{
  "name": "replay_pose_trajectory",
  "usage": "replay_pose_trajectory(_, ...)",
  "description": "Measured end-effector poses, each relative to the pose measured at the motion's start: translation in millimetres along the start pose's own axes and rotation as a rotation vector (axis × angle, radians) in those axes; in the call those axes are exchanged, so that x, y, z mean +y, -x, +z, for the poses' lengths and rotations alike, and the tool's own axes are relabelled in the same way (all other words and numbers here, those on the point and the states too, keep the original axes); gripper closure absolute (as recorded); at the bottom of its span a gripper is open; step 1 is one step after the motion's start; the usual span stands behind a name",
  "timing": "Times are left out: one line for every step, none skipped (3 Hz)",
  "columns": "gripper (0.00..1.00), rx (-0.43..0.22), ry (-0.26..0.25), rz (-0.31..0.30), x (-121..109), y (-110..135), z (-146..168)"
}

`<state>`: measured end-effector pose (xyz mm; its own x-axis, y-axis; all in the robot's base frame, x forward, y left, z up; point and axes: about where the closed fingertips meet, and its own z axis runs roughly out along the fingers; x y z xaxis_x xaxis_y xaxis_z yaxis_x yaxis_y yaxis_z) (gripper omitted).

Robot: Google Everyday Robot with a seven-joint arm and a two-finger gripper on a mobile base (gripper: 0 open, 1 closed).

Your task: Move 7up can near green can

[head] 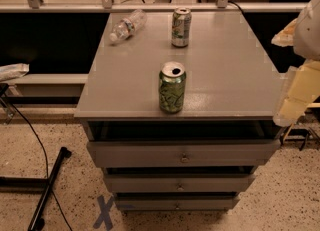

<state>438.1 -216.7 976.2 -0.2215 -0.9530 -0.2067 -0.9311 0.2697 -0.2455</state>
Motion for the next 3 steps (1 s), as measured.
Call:
replay_pose_trajectory(0.00,0.000,0.000,0.000,0.0,0.0,0.0)
replay_pose_trajectory(0.00,-0.015,-0.017,0.003,-12.6,4.4,1.9)
replay_pose_trajectory(0.00,-0.073,-0.074,0.001,-66.9,22.8,11.2)
